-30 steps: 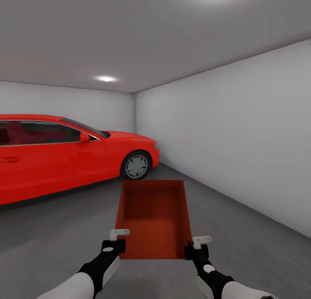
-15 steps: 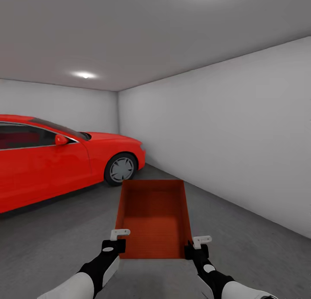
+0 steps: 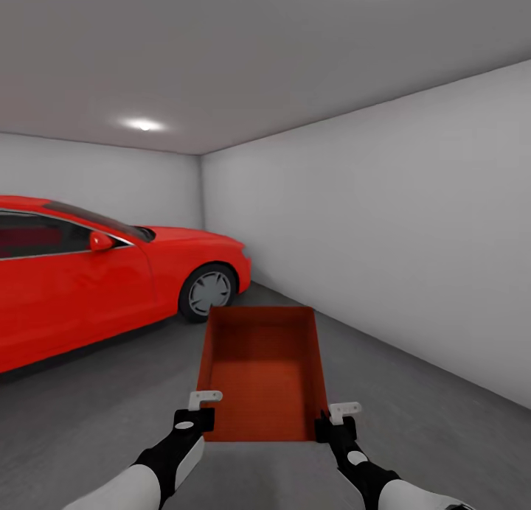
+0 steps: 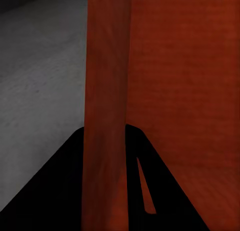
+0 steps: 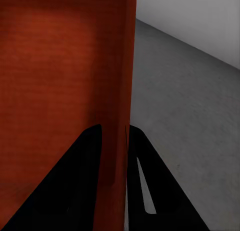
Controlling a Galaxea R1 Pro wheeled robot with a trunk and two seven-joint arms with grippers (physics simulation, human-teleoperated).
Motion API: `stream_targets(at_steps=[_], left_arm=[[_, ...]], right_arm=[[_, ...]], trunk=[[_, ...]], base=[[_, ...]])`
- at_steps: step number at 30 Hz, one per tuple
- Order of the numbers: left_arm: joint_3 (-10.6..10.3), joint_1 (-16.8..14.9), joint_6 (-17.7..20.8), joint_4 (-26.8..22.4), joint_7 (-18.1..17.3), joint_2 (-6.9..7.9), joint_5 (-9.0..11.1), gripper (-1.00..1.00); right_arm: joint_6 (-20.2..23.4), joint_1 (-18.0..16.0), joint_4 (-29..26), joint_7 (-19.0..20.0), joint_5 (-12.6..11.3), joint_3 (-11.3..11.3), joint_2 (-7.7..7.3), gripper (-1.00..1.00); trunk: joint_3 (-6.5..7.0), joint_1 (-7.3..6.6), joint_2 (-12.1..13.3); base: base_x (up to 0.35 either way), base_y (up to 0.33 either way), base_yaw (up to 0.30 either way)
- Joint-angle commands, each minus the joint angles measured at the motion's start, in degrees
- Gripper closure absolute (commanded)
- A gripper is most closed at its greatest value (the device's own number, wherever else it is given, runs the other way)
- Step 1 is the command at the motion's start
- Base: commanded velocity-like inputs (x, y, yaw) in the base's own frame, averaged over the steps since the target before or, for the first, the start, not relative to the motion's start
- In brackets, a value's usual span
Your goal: Move the two storage containers from the living room to the garage. In the garage, place one container on the floor and stack the other container on top of it (either order is fine).
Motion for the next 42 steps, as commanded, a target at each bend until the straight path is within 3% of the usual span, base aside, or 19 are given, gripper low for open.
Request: stream_targets(at_steps=[1,14,42], left_arm=[[3.9,-0.1,0.2,-0.3,0.6,0.89,0.0,1.00],[3.9,-0.1,0.2,-0.3,0.6,0.89,0.0,1.00],[3.9,-0.1,0.2,-0.3,0.5,0.85,0.0,1.00]], right_arm=[[-0.1,0.0,0.4,0.0,-0.1,-0.5,-0.07,1.00],[-0.1,0.0,0.4,0.0,0.0,-0.5,-0.02,1.00],[-0.1,0.0,0.4,0.0,-0.1,-0.5,-0.07,1.00]], trunk=[[-0.08,0.05,-0.1],[-0.08,0.05,-0.1],[-0.43,0.05,-0.1]], base=[[0.315,0.186,0.000],[0.315,0.186,-0.038],[0.313,0.187,-0.268]])
